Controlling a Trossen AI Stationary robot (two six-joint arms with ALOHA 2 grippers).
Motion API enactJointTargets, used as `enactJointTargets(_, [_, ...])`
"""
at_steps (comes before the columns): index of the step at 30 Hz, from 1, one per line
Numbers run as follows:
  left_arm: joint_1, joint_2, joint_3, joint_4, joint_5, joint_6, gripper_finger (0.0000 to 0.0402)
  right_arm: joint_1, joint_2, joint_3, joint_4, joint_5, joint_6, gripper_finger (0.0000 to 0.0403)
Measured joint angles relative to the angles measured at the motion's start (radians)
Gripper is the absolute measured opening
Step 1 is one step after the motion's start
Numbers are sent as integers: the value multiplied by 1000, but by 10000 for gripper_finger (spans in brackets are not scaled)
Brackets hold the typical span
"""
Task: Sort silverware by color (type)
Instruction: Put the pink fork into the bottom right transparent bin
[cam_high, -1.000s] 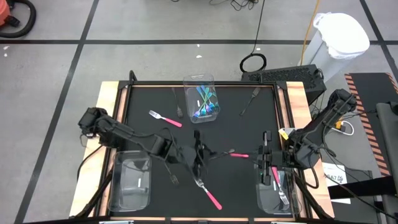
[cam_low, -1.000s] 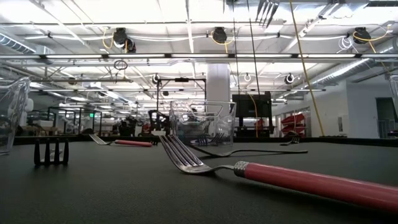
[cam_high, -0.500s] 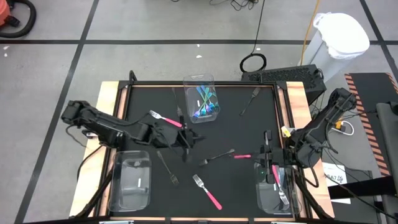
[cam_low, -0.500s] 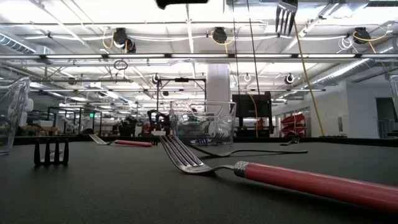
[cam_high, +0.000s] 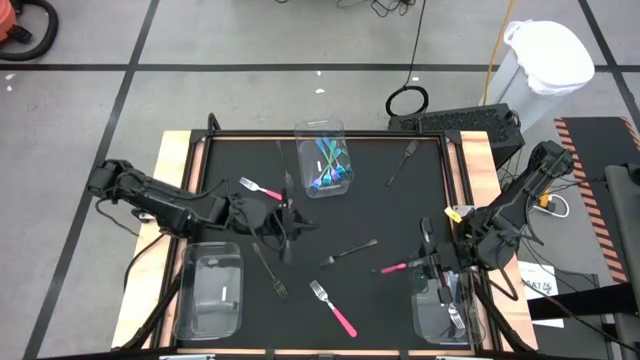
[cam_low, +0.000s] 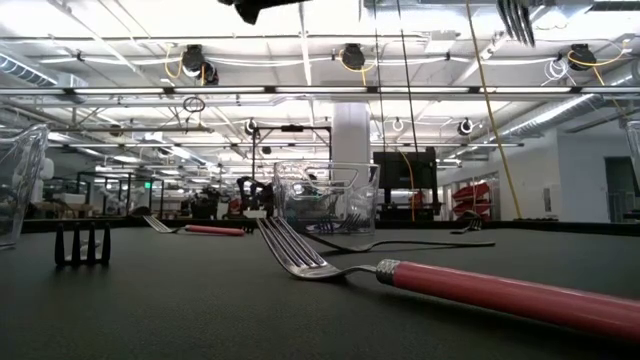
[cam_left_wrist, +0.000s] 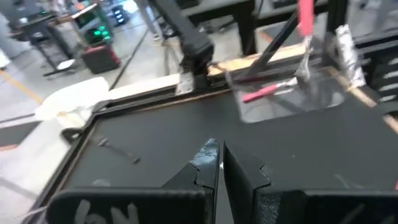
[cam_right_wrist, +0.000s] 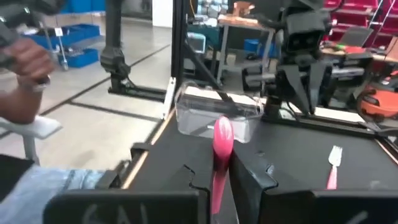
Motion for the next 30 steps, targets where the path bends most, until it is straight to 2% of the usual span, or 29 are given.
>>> enactJointTargets(5, [3, 0, 0, 36, 128, -7, 26, 0, -6, 0, -58, -1, 14, 27])
enactJointTargets(8, [4, 0, 1, 57, 163, -17, 26, 0, -14, 0, -89, -2, 32, 27])
enactJointTargets(12, [4, 0, 1, 37, 169, -20, 26, 0, -24, 0, -115, -3, 59, 27])
enactJointTargets(18, [11, 7, 1, 33, 169, -23, 26, 0, -25, 0, -113, -78, 77, 27])
enactJointTargets(30, [18, 7, 1, 9, 169, -26, 26, 0, -25, 0, -113, -80, 107, 27])
